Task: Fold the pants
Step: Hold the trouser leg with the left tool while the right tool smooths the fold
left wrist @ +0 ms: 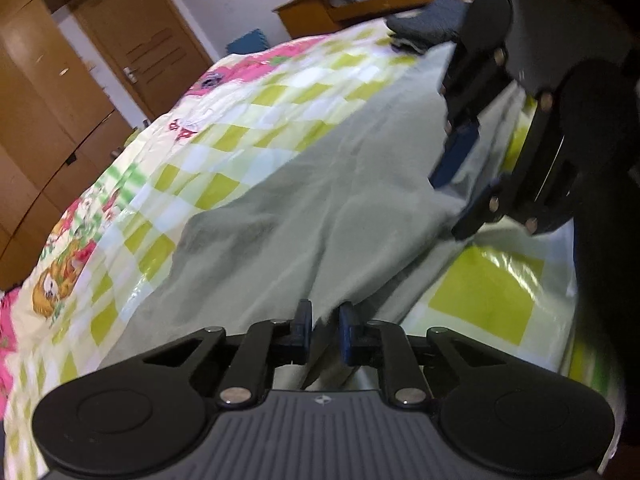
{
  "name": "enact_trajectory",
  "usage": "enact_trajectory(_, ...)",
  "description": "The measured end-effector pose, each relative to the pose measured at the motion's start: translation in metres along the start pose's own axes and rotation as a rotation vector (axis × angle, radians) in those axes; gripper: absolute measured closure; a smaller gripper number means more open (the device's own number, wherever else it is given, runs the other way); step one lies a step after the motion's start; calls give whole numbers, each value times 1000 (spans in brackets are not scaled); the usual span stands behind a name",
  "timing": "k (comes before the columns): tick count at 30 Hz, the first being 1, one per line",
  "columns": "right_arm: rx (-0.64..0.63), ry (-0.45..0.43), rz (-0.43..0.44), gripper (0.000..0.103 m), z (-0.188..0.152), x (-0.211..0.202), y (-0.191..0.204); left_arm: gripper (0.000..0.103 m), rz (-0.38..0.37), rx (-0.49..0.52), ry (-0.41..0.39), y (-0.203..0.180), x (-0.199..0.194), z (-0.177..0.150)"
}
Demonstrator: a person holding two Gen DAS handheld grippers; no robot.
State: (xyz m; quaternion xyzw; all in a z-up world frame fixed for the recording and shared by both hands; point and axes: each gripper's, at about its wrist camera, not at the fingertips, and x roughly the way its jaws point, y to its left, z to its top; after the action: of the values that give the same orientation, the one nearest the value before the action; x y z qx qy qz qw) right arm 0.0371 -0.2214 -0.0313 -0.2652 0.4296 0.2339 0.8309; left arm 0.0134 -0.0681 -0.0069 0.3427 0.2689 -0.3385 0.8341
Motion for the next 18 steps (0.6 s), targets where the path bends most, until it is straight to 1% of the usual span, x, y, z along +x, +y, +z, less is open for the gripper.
enact_trajectory(1, 38, 5, 5, 75, 0, 0, -4, 75, 1, -13, -6, 2, -2, 0)
enact_trajectory(2, 72, 12, 12, 97, 1, 0, -8, 76, 1, -23, -8, 4, -4, 1)
enact_trajectory(3, 101, 7, 15, 102, 1, -3, -11, 76, -1, -29, -10, 6, -7, 0)
enact_trajectory(7, 123, -31, 21, 102, 0, -26, -8, 77, -9, -20, -10, 8, -15, -4)
enact_trajectory(9, 134, -39, 24, 102, -1, -30, -5, 77, -12, -17, -3, 6, -14, -8)
enact_trajectory(12, 172, -35, 42, 102, -3, -30, -7, 77, -9, -2, 17, 2, -10, -12)
enact_trajectory(14, 171, -33, 45, 102, -5, -31, -6, 77, -14, 8, 23, 0, -11, -15)
enact_trajectory(18, 164, 11, 66, 100, -10, -18, -5, 77, -14, 29, 51, -2, -10, -24)
